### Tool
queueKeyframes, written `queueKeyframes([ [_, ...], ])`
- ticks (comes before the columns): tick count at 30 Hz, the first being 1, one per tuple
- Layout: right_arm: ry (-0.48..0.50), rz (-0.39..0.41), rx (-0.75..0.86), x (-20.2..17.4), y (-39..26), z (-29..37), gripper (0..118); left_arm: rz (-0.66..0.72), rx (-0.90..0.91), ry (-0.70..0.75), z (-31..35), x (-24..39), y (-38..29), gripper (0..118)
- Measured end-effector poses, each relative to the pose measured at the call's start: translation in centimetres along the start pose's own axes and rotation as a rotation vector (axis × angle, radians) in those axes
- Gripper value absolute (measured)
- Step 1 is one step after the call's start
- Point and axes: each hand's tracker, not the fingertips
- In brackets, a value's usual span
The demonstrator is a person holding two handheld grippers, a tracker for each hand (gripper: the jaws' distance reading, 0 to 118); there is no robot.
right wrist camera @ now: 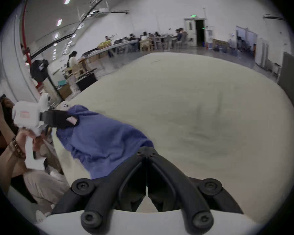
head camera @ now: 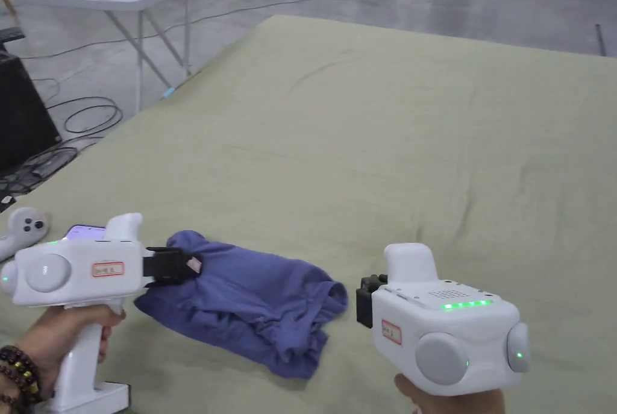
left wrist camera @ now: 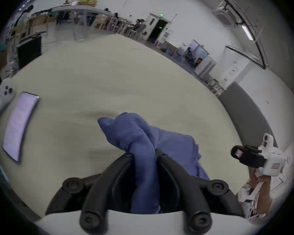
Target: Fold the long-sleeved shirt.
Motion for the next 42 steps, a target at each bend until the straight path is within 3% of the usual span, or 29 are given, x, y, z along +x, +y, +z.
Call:
queueKeyframes([
  [2,0.012,0.020,-0.012,-1.2,-0.1,-1.1,3,0.068,0.000,0.059,0.0,-3.4,0.0,15],
  [5,0.037,0.020,-0.042,-1.6,-0.2,-2.0,3,0.083,-0.006,0.075,-0.7,-3.7,-0.7,19],
  [6,0.036,0.020,-0.044,-1.4,-0.3,-1.7,3,0.084,0.007,0.075,-0.8,-3.2,-1.0,44],
  [7,0.032,0.025,-0.047,-1.3,-0.4,-1.6,3,0.059,0.036,0.120,-0.6,-2.4,-1.0,90],
  [8,0.027,0.030,-0.049,-1.1,-0.4,-1.5,3,0.064,0.056,0.153,-0.5,-1.8,-1.0,118],
  [11,0.020,0.028,-0.049,0.1,-0.5,0.2,3,0.074,0.173,0.144,1.5,-1.9,0.5,118],
  [14,0.010,0.007,-0.032,2.0,-0.4,3.6,3,-0.042,0.206,0.226,4.0,1.6,2.7,118],
  [16,-0.001,-0.009,-0.006,3.5,-0.3,6.0,3,-0.114,0.267,0.177,5.5,8.0,2.3,112],
  [17,-0.024,-0.015,0.009,4.3,-0.3,7.4,3,-0.148,0.305,0.128,6.0,10.8,2.1,96],
  [18,-0.048,-0.023,0.021,4.9,-0.2,9.1,3,-0.170,0.341,0.080,6.3,13.2,1.8,65],
  [19,-0.064,-0.028,0.029,5.9,-0.3,10.5,3,-0.171,0.353,0.031,6.0,15.8,1.1,14],
  [20,-0.081,-0.035,0.041,6.8,-0.4,11.7,3,-0.176,0.350,-0.005,5.7,18.1,0.6,0],
  [26,-0.311,-0.121,0.186,13.6,-2.3,21.0,3,-0.317,0.417,-0.009,2.5,35.4,-5.7,0],
  [29,-0.436,-0.154,0.297,17.2,-4.0,26.1,3,-0.385,0.463,-0.020,2.1,39.6,-7.9,0],
  [33,-0.636,-0.118,0.432,20.1,-6.7,31.8,3,-0.478,0.551,0.042,2.2,43.4,-10.5,0],
  [38,-0.659,-0.047,0.565,20.7,-9.2,34.6,3,-0.520,0.693,0.052,1.5,45.2,-14.1,0],
  [40,-0.692,0.012,0.609,19.9,-10.1,34.5,3,-0.516,0.680,0.038,1.4,45.3,-14.5,0],
  [42,-0.724,0.019,0.642,19.6,-10.5,33.7,3,-0.503,0.626,0.019,1.4,45.0,-14.1,0],
])
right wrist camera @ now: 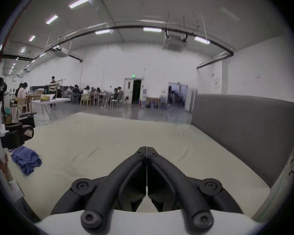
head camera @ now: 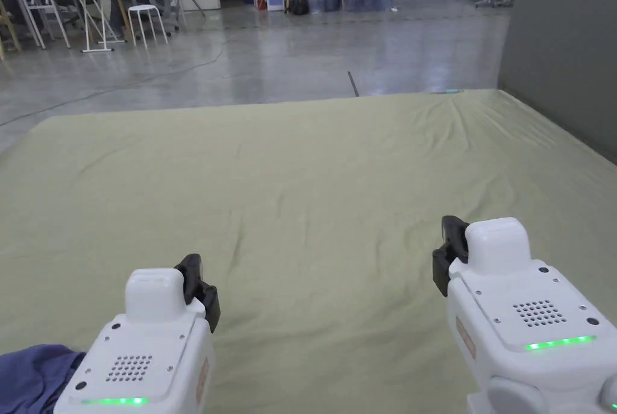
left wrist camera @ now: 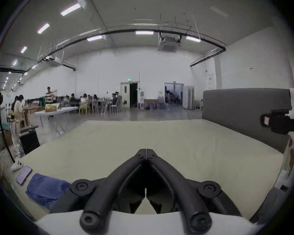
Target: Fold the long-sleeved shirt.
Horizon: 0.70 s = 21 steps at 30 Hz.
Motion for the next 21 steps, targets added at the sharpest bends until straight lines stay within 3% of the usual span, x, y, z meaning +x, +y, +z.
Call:
queueKeyframes([
  [3,-0.028,-0.049,0.014,-0.2,-1.3,-0.3,3,-0.002,0.035,0.039,0.0,-0.6,0.1,0],
  [18,-0.014,-0.045,-0.022,-0.5,-2.0,-1.1,3,0.003,0.040,0.060,-0.2,-0.2,-1.0,0],
  [21,-0.022,-0.046,-0.024,-0.5,-1.8,-1.0,4,0.010,0.035,0.066,-0.3,-0.2,-0.9,6],
])
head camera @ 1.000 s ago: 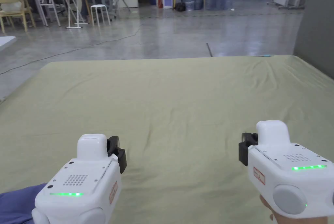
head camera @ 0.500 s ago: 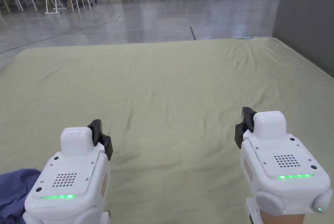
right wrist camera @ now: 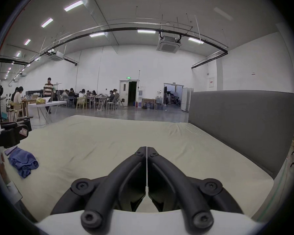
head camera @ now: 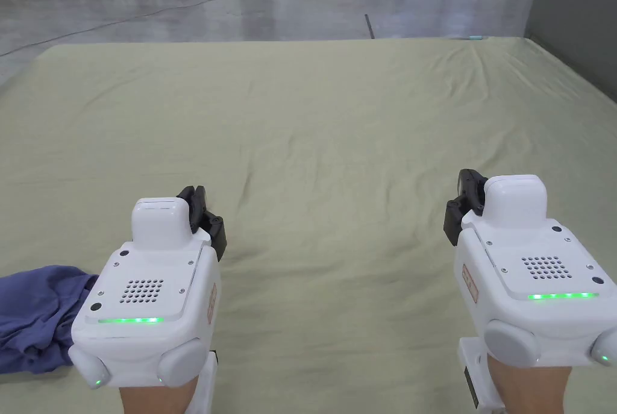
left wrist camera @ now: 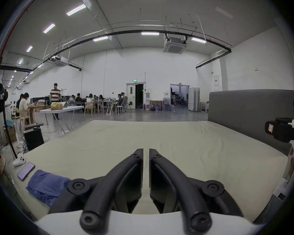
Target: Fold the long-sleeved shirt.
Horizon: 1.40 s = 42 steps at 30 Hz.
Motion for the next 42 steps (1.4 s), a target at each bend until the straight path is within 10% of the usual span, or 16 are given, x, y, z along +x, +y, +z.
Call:
queueKeyframes([
  [4,-0.003,-0.006,-0.014,0.2,-0.1,-0.1,6,-0.008,-0.003,0.013,-0.1,0.1,0.0,20],
  [7,0.016,-0.017,-0.030,0.3,-0.2,-0.2,50,0.002,-0.020,0.006,-0.4,0.1,0.1,118],
  [8,0.014,-0.014,-0.039,0.3,-0.2,-0.4,93,0.003,-0.028,-0.006,-0.4,0.2,0.0,118],
  [10,-0.003,-0.002,-0.052,0.1,-0.5,-0.6,118,-0.009,0.017,-0.012,0.0,0.4,-0.2,118],
  [42,-0.015,0.040,0.028,-0.2,-0.9,-0.7,118,-0.051,0.036,-0.010,-0.9,0.5,-0.8,118],
])
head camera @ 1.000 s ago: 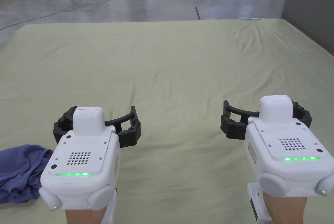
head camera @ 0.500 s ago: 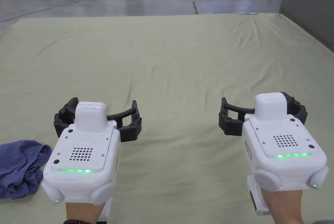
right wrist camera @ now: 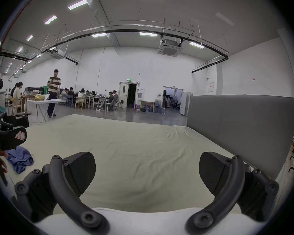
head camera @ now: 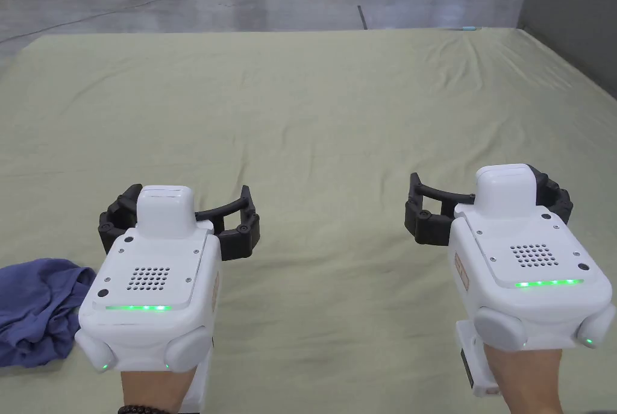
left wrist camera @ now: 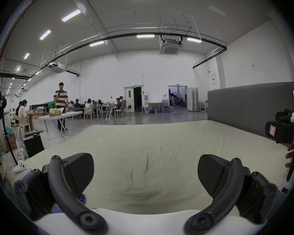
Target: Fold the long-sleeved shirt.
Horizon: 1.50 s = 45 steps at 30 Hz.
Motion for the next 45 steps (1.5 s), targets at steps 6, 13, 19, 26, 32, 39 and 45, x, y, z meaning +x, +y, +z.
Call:
queueKeyframes([
  [6,0.005,0.004,-0.010,-0.12,-0.10,-0.04,118,-0.011,-0.003,0.000,0.17,0.04,0.10,118],
  [13,-0.004,0.006,-0.006,-0.16,0.03,0.08,118,-0.001,-0.006,-0.001,0.18,-0.09,0.10,118],
  [19,-0.007,0.002,-0.008,-0.03,0.07,0.17,118,-0.007,-0.005,-0.010,0.19,0.09,0.29,118],
  [26,-0.010,-0.003,-0.002,0.12,0.22,0.41,118,0.001,0.003,-0.002,0.43,0.00,0.28,118],
  [32,-0.035,0.025,0.022,0.13,0.08,0.58,118,-0.003,-0.004,0.001,0.65,-0.03,-0.05,118],
  [39,-0.049,0.030,0.017,0.08,0.01,0.51,118,0.010,-0.002,-0.004,0.74,0.00,0.04,118],
  [45,-0.042,0.018,0.008,-0.04,-0.10,0.44,118,-0.008,0.000,-0.028,0.82,0.24,0.08,118],
])
